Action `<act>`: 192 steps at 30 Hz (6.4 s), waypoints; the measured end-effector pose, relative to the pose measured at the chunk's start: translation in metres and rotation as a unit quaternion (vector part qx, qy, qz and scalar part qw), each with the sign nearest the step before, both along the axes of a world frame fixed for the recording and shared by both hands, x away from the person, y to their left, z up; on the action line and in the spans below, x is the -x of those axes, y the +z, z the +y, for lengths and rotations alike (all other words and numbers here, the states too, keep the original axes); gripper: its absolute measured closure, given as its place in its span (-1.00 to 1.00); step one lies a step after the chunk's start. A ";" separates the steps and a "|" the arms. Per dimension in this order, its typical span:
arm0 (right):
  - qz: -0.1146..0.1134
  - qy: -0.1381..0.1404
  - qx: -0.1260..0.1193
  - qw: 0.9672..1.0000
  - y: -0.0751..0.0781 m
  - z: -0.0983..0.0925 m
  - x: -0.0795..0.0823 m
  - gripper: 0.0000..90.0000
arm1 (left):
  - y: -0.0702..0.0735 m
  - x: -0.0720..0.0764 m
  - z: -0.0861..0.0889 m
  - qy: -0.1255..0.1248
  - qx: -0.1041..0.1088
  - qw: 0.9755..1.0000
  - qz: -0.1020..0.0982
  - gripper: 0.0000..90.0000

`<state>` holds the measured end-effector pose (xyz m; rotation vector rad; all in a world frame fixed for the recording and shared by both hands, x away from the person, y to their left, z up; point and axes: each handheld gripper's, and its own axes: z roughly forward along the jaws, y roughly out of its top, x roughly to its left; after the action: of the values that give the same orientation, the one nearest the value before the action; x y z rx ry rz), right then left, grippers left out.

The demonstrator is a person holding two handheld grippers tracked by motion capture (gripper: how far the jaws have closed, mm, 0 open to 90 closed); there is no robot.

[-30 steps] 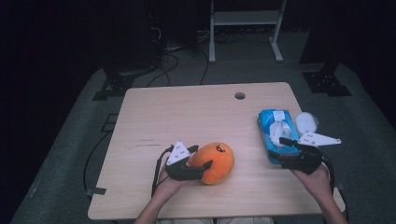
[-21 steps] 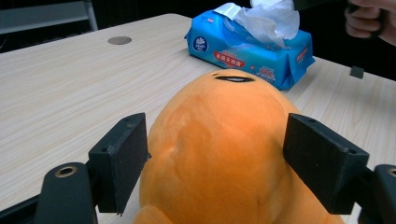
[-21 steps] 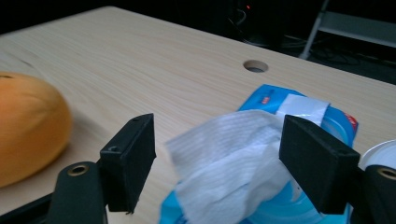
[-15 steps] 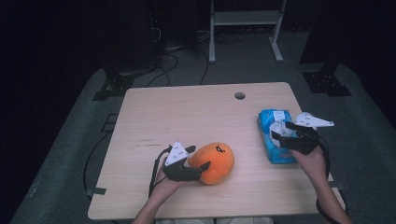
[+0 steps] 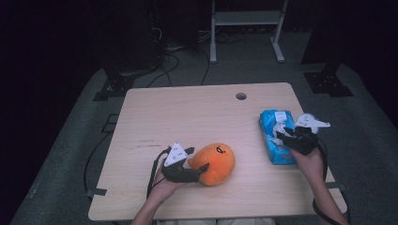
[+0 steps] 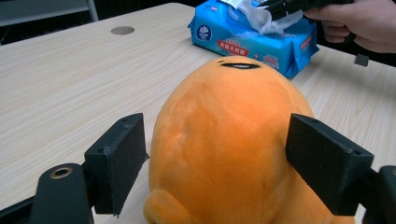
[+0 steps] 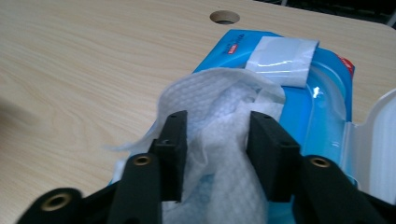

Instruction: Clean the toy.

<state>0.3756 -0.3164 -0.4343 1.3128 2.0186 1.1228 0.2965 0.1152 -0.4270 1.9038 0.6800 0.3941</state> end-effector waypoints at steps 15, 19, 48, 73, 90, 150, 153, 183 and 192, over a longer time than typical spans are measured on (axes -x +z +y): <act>0.004 -0.001 -0.043 0.999 0.005 -0.016 0.007 0.95 | -0.012 0.000 -0.007 -0.017 -0.022 1.000 0.013 -0.47; -0.005 0.020 -0.066 0.998 0.015 -0.018 0.017 0.96 | -0.013 -0.001 -0.005 -0.014 -0.018 1.000 0.016 -0.47; 0.041 0.332 -0.096 0.938 0.056 0.105 0.127 0.96 | -0.013 -0.002 -0.005 -0.025 -0.019 0.999 0.010 -0.47; -0.064 0.312 0.021 0.948 0.015 0.173 0.077 0.32 | -0.012 -0.005 -0.004 -0.052 -0.033 0.998 0.021 -0.46; -0.053 0.255 0.019 0.965 0.009 0.155 0.079 0.86 | -0.013 -0.001 -0.007 -0.051 -0.066 0.996 -0.007 -0.44; -0.071 0.268 -0.008 0.961 0.003 0.173 0.094 0.86 | -0.017 -0.018 0.009 -0.020 -0.004 0.998 0.053 -0.25; -0.067 0.231 -0.020 0.971 0.003 0.155 0.081 0.86 | -0.019 -0.018 0.011 -0.025 -0.005 0.998 0.050 -0.20; -0.034 0.191 -0.049 0.980 -0.005 0.137 0.070 0.86 | -0.013 -0.014 -0.006 -0.028 -0.011 0.998 0.055 -0.63; -0.062 0.224 -0.047 0.971 0.008 0.155 0.075 0.86 | -0.015 -0.007 -0.013 -0.050 -0.036 0.998 0.016 -0.34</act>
<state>0.3003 -0.1617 -0.4261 0.8166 2.2508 1.4727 0.3031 0.1021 -0.4416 2.0067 0.5957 0.3294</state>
